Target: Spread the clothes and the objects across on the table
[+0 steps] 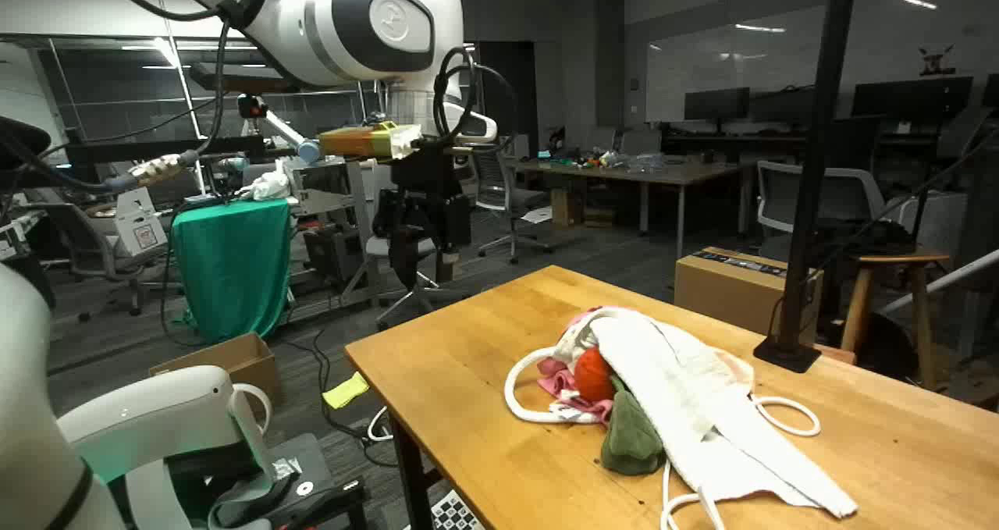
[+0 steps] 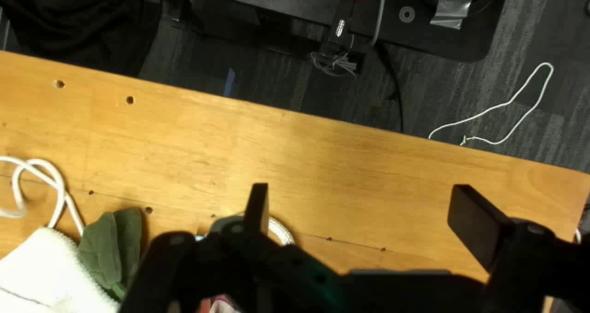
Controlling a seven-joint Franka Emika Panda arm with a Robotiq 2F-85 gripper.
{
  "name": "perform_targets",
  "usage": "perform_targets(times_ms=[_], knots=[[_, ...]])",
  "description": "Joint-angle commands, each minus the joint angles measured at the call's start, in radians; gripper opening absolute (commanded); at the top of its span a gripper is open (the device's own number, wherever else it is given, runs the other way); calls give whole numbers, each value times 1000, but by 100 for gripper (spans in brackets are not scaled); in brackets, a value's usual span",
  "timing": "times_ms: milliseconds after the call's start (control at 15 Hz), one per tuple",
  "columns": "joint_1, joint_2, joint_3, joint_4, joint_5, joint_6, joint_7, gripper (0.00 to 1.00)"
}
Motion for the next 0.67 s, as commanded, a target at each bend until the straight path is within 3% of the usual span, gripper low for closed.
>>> perform_targets(times_ms=[0, 600], knots=[[4, 0, -4, 6, -1, -3, 1, 100], [-17, 49, -15, 54, -69, 54, -25, 100]])
